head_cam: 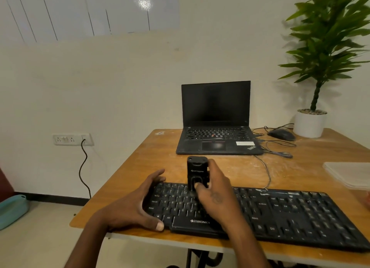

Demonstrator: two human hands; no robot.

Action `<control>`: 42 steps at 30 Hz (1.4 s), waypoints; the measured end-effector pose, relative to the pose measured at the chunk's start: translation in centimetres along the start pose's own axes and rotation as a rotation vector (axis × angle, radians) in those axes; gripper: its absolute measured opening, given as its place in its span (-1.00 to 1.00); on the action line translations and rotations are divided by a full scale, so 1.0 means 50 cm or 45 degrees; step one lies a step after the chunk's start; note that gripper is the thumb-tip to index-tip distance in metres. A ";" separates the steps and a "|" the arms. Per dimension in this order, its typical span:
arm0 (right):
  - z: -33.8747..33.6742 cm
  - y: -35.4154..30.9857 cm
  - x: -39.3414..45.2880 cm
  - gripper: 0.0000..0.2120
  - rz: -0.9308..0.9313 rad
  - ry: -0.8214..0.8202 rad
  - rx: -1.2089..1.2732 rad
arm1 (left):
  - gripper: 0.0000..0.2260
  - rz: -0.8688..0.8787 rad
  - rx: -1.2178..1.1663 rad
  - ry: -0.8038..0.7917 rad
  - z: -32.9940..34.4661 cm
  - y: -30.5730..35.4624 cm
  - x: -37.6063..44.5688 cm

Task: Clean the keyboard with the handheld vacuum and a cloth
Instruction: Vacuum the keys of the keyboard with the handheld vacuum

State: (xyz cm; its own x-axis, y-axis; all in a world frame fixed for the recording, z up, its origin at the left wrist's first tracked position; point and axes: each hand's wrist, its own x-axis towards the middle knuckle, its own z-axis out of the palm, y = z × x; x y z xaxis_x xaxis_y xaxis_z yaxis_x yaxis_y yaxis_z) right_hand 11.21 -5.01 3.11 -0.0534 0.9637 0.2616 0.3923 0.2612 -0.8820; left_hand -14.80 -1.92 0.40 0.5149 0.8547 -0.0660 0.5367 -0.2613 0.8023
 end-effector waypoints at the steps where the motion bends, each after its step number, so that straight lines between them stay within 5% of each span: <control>1: 0.016 -0.005 0.006 -0.59 -0.010 -0.016 -0.017 | 0.16 -0.007 -0.001 0.008 0.001 0.000 -0.001; 13: -0.083 0.035 -0.031 -0.59 0.051 0.076 0.102 | 0.18 -0.021 0.072 0.031 0.007 -0.007 -0.006; 24: -0.003 0.007 -0.006 -0.56 -0.002 -0.066 0.048 | 0.15 -0.042 0.039 0.046 0.010 -0.009 -0.008; 31: -0.092 0.040 -0.030 -0.58 0.072 0.068 0.083 | 0.13 -0.045 0.053 0.051 0.010 -0.010 -0.007; 42: 0.013 0.004 0.016 -0.54 -0.049 -0.072 0.008 | 0.16 -0.059 0.049 0.081 0.012 -0.003 -0.005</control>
State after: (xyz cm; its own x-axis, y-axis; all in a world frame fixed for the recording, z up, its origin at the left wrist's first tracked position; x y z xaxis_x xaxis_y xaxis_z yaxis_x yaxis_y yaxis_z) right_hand 10.66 -4.16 2.89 -0.1201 0.9545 0.2730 0.3832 0.2983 -0.8742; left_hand -14.63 -2.37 -0.07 0.4460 0.8927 -0.0641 0.5850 -0.2366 0.7758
